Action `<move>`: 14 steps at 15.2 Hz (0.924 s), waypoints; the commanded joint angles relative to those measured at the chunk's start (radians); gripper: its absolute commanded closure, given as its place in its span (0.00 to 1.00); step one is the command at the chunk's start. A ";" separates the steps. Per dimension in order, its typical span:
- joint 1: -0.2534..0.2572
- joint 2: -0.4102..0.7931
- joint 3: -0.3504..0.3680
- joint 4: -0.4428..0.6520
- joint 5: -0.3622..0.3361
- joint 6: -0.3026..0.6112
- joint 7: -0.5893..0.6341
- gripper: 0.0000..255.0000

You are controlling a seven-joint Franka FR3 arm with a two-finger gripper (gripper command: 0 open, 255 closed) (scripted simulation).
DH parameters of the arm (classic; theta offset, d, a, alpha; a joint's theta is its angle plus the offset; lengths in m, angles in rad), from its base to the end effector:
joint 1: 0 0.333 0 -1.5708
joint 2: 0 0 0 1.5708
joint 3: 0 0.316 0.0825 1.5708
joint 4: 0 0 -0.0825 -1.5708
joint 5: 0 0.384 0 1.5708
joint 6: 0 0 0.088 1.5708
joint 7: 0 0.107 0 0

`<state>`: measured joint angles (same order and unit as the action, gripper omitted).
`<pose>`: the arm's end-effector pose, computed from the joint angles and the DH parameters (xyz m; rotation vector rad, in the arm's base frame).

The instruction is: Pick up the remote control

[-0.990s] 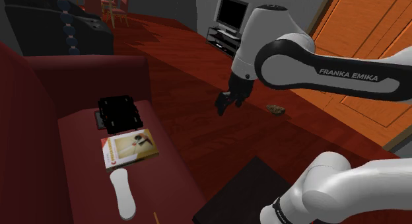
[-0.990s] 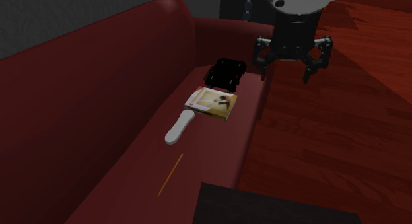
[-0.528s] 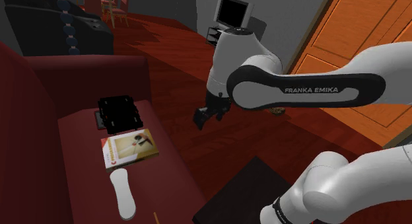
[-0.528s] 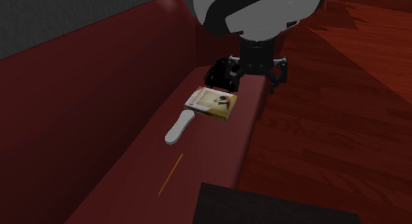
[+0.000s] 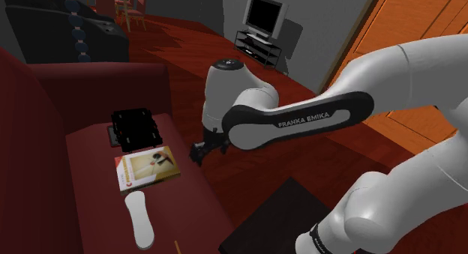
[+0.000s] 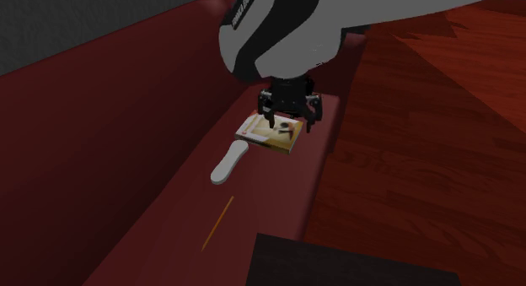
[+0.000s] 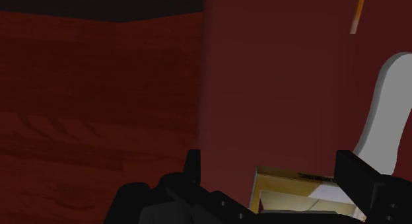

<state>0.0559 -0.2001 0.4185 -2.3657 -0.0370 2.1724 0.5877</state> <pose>0.4199 0.2160 0.3978 3.0353 -0.1519 0.0708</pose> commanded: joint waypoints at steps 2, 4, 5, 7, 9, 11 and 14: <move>0.004 0.107 0.036 0.033 -0.040 0.057 0.075 0.00; 0.011 0.186 0.054 0.068 -0.079 0.086 0.129 0.00; 0.016 0.227 0.060 0.087 -0.101 0.099 0.157 0.00; 0.031 0.309 0.068 0.129 -0.147 0.121 0.213 0.00; 0.052 0.391 0.068 0.177 -0.193 0.138 0.266 0.00; 0.080 0.472 0.061 0.229 -0.237 0.149 0.315 0.00; 0.129 0.591 0.043 0.317 -0.292 0.160 0.376 0.00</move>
<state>0.1680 0.3458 0.4681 -2.0842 -0.3084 2.3306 0.9425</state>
